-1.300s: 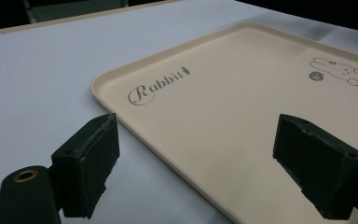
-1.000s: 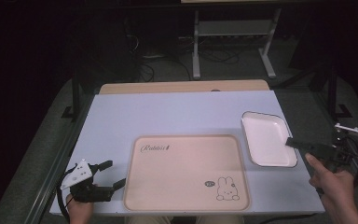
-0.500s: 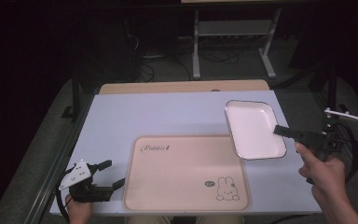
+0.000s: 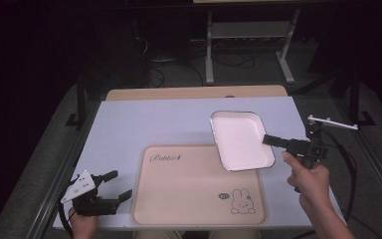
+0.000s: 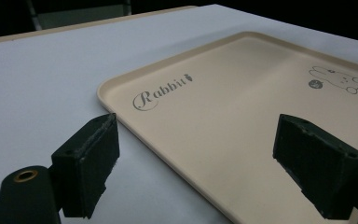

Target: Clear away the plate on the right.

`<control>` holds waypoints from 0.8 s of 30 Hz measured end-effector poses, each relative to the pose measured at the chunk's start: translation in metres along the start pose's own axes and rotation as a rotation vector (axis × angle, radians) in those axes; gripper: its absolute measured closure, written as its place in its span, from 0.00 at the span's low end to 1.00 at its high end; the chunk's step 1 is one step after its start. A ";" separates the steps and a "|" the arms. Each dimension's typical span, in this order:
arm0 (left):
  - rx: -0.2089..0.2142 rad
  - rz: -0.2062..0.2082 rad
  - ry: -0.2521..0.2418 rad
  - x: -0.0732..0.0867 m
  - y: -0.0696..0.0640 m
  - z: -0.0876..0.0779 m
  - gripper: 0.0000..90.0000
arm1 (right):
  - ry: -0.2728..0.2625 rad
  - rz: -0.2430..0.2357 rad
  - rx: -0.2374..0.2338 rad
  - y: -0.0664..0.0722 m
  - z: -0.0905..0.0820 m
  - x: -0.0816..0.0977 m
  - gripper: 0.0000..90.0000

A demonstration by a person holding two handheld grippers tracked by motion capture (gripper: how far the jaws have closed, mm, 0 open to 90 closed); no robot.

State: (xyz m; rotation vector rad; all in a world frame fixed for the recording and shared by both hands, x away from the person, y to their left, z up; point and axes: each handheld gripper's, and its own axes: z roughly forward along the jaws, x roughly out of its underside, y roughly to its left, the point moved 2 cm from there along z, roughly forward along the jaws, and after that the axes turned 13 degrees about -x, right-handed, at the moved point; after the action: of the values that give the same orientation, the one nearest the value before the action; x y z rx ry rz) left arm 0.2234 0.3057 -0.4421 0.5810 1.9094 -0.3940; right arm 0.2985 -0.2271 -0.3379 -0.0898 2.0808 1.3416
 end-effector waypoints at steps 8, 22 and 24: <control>-0.007 0.002 0.001 0.000 0.001 0.000 0.16 | 0.015 0.023 -0.015 -0.004 0.019 0.010 0.98; -0.020 0.007 0.009 0.000 0.001 0.000 0.16 | 0.011 0.042 -0.014 -0.011 0.039 0.022 0.98; -0.019 0.007 0.008 0.000 0.000 0.000 0.16 | 0.011 0.049 -0.015 -0.013 0.043 0.024 0.98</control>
State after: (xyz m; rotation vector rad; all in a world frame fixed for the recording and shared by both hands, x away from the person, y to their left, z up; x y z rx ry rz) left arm 0.2237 0.3060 -0.4423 0.5771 1.9166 -0.3689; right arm 0.3054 -0.1906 -0.3731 -0.0530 2.0948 1.3888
